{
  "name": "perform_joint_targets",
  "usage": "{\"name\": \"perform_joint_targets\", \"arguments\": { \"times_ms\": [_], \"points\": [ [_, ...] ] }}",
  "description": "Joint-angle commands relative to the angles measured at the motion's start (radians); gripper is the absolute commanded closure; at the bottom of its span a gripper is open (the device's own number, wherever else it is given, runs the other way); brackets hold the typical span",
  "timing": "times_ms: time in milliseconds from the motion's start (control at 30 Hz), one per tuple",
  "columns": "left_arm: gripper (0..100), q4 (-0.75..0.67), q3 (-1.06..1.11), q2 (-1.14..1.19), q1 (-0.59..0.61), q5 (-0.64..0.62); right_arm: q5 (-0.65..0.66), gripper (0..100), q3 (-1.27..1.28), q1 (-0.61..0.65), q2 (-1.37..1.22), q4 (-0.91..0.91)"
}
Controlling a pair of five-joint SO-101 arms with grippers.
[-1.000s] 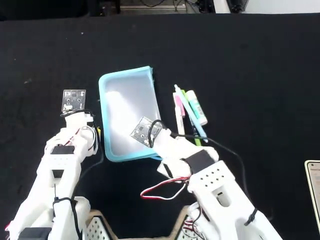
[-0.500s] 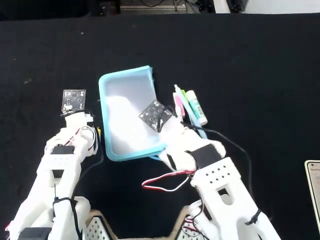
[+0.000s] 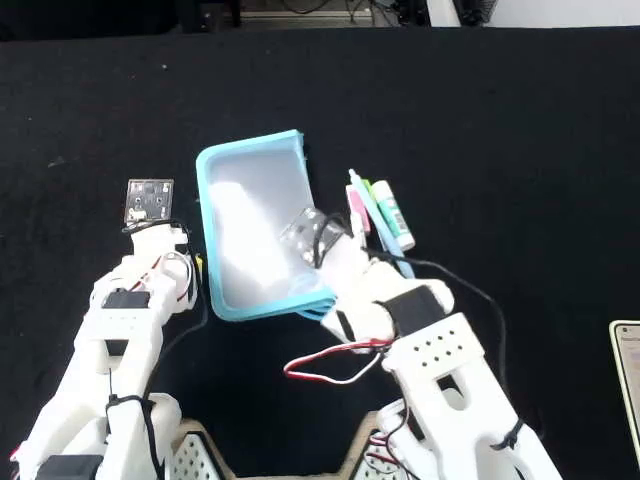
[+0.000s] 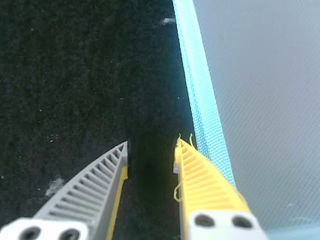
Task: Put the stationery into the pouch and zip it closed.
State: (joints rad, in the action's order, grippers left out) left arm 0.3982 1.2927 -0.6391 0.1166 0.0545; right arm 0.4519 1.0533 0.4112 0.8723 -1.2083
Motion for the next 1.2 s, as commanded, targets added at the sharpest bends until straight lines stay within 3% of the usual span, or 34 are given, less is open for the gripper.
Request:
{"name": "perform_joint_targets", "arguments": {
  "times_ms": [0, 300, 600, 667, 733, 800, 1000, 1167],
  "points": [
    [84, -0.018, -0.059, 0.002, -0.012, -0.005, 0.063, 81.8, -0.018, 0.023, 0.001, 0.014],
    [84, -0.017, -0.059, 0.002, -0.012, -0.005, 0.192, 81.8, 0.133, 0.157, 0.001, 0.138],
    [84, -0.012, -0.058, 0.002, -0.012, -0.005, 0.264, 82.3, 0.289, -0.049, -0.001, 0.529],
    [84, -0.012, -0.058, 0.002, -0.012, -0.005, 0.264, 86.5, 0.288, -0.054, -0.001, 0.54],
    [84, -0.012, -0.058, 0.002, -0.012, -0.005, 0.262, 98.3, 0.268, -0.048, -0.001, 0.542],
    [84, -0.012, -0.058, 0.002, -0.012, -0.005, 0.212, 96.6, 0.239, -0.049, -0.001, 0.535],
    [84, -0.017, -0.058, 0.002, -0.007, -0.006, -0.106, 98.8, 0.134, -0.046, 0.001, 0.531],
    [84, -0.017, -0.058, 0.002, -0.012, -0.009, -0.15, 98.8, 0.058, 0.04, 0.022, 0.394]
  ]
}}
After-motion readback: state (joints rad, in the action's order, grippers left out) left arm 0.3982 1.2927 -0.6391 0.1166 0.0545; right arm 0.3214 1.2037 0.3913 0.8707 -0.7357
